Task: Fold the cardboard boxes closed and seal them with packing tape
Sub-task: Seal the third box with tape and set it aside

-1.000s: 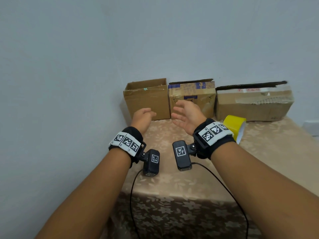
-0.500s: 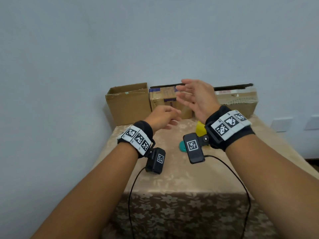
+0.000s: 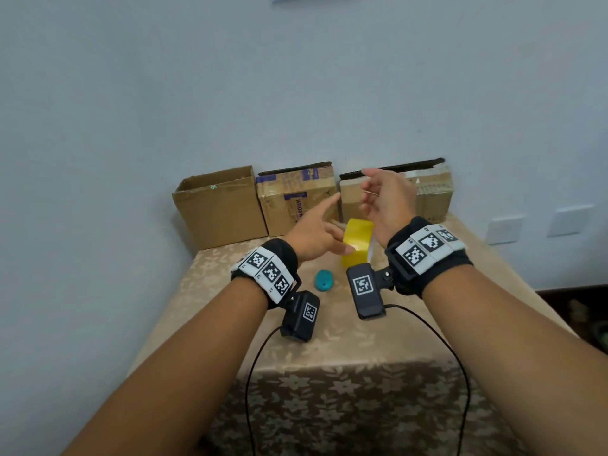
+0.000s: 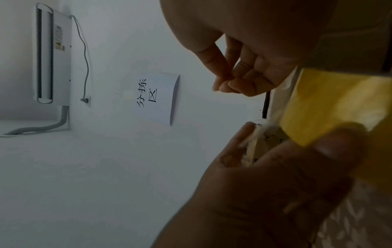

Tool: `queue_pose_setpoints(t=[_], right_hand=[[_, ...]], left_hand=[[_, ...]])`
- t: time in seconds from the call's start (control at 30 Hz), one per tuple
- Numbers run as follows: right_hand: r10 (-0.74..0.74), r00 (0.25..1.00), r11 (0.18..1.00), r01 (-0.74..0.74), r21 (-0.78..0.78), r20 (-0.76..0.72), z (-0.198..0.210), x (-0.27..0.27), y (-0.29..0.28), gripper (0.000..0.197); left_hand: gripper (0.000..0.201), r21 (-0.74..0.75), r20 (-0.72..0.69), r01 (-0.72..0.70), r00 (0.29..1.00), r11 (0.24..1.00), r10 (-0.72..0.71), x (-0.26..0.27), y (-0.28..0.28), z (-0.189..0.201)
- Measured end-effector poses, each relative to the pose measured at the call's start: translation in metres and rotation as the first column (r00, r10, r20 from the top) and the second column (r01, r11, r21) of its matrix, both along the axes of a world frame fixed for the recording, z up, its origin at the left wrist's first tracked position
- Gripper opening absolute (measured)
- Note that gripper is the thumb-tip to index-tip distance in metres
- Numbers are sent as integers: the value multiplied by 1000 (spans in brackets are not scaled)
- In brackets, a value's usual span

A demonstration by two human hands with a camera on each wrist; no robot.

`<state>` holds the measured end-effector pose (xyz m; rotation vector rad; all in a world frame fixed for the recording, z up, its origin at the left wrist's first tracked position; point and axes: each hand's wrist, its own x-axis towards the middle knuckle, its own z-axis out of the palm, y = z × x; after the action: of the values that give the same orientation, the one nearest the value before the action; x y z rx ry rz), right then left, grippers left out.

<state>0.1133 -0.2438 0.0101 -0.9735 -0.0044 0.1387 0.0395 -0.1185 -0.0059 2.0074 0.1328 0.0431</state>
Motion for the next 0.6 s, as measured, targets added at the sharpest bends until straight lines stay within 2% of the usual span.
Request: queue_pose_setpoints(t=[0.07, 0.17, 0.23, 0.3, 0.37, 0.47, 0.6], right_hand=[[-10, 1000, 999, 10, 47, 6, 1, 1, 1, 17], [-21, 1000, 997, 22, 73, -15, -4, 0, 6, 12], [-12, 999, 1000, 12, 12, -50, -10, -1, 12, 13], [42, 994, 993, -53, -107, -101, -16, -2, 17, 14], [127, 978, 967, -159, -197, -166, -22, -3, 20, 17], [242, 939, 922, -301, -244, -245, -26, -5, 19, 19], [302, 915, 888, -372, -270, -268, -32, -4, 18, 20]], left_hand=[[109, 66, 90, -72, 994, 995, 66, 0, 8, 6], [110, 356, 124, -146, 986, 923, 108, -3, 20, 10], [107, 608, 81, -121, 993, 785, 91, -9, 22, 8], [105, 759, 52, -102, 994, 643, 96, -14, 21, 4], [101, 815, 44, -87, 995, 573, 89, -15, 21, 4], [95, 855, 36, -71, 996, 513, 78, -13, 24, 6], [91, 888, 12, -61, 994, 455, 110, -11, 32, 1]])
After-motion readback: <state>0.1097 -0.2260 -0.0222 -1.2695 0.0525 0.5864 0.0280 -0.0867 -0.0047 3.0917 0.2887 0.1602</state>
